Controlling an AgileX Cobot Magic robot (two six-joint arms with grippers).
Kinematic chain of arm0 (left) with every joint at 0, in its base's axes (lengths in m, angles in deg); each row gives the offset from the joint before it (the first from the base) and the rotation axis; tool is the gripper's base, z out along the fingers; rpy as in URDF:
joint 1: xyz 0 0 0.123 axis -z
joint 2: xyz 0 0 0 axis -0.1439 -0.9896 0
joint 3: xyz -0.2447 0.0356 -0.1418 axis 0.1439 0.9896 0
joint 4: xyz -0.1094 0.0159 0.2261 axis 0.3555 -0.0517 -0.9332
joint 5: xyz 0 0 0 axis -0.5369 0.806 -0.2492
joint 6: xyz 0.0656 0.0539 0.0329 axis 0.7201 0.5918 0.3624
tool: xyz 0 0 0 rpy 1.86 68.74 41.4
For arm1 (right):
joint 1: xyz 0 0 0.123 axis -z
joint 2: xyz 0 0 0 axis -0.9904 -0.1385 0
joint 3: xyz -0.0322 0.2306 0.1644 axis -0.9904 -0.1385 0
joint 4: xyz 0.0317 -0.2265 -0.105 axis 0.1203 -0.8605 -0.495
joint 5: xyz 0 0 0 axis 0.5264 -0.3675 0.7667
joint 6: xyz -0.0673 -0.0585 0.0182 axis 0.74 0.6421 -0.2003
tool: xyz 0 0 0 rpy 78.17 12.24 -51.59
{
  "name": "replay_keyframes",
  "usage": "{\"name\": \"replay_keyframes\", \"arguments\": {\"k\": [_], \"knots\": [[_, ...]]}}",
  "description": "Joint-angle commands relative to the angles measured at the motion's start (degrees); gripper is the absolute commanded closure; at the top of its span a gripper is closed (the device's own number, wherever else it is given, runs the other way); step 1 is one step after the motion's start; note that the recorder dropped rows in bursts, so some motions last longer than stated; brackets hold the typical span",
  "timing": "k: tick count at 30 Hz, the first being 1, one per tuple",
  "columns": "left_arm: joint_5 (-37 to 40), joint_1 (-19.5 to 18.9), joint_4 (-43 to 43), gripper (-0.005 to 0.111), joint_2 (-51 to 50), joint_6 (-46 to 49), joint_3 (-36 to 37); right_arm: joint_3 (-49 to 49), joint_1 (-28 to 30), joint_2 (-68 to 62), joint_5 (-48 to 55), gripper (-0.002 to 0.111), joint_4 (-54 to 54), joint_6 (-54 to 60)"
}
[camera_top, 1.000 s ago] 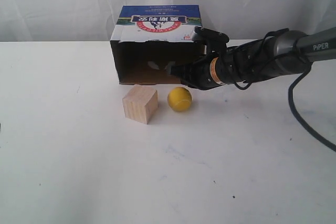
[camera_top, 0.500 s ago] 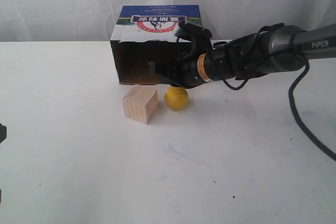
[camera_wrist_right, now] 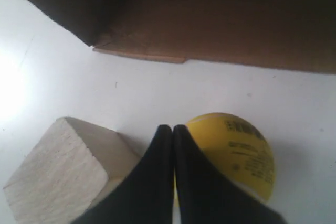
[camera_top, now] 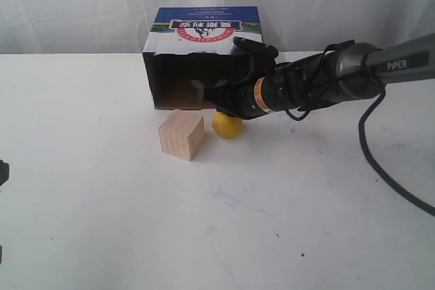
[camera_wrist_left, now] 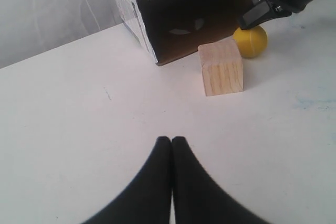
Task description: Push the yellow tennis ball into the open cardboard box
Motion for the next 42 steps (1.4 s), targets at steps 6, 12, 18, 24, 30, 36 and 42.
{"name": "replay_keyframes", "arguments": {"k": [6,12,18,24,30,36,42], "knots": [[1.10,0.01,1.09,0.107,0.47,-0.58,0.23,-0.58,0.16,-1.49,4.60,0.108,-0.92,-0.30],[4.13,0.01,1.09,0.107,0.47,-0.58,0.23,-0.58,0.16,-1.49,6.81,0.108,-0.30,-0.40],[4.38,0.01,1.09,0.107,0.47,-0.58,0.23,-0.58,0.16,-1.49,6.81,0.108,-0.30,-0.40],[4.38,0.01,1.09,0.107,0.47,-0.58,0.23,-0.58,0.16,-1.23,6.42,0.108,-0.30,-0.40],[4.38,0.01,1.09,0.107,0.47,-0.58,0.23,-0.58,0.16,0.10,6.73,0.108,-0.30,-0.40],[4.38,0.01,1.09,0.107,0.47,-0.58,0.23,-0.58,0.16,1.91,6.73,0.108,-0.30,-0.40],[4.38,0.01,1.09,0.107,0.47,-0.58,0.23,-0.58,0.16,3.71,6.73,0.108,-0.30,-0.40]]}}
